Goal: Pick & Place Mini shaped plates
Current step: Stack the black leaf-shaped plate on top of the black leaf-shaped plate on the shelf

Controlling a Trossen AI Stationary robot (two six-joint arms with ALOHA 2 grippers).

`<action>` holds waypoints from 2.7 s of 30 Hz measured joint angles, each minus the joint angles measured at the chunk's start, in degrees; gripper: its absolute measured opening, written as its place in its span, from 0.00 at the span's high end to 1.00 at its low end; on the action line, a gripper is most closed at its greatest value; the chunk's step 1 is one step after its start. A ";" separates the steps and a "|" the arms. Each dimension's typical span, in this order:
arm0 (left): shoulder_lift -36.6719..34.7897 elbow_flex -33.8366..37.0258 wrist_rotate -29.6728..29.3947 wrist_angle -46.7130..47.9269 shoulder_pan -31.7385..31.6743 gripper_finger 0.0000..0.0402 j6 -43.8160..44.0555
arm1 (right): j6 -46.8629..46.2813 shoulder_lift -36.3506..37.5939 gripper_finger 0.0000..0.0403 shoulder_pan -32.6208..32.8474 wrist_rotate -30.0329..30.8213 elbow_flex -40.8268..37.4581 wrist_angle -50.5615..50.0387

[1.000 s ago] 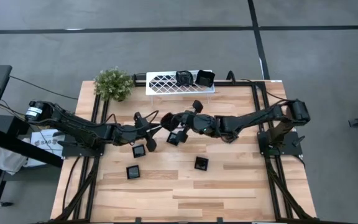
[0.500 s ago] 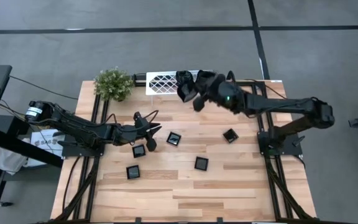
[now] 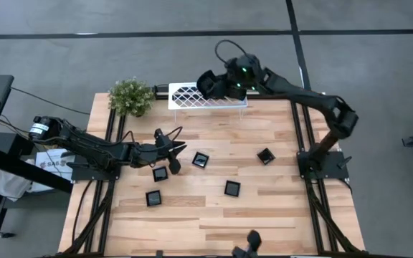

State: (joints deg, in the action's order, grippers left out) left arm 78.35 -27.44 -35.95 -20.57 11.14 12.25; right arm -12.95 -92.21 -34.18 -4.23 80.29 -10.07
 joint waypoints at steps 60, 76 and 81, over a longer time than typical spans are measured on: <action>0.02 0.13 0.01 -0.49 0.13 0.84 0.04 | 23.05 -10.18 0.98 10.47 13.07 16.07 -19.23; 0.02 0.13 0.13 -0.91 0.13 0.84 0.04 | 52.96 -21.27 1.00 17.89 45.07 14.85 14.75; 0.02 0.13 0.88 -0.93 0.13 0.84 0.02 | 59.49 -24.35 1.00 16.10 49.72 14.77 23.38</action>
State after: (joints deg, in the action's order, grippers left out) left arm 78.37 -27.31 -35.07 -21.50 11.27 12.27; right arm 46.54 -116.56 -18.07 45.49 95.06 13.31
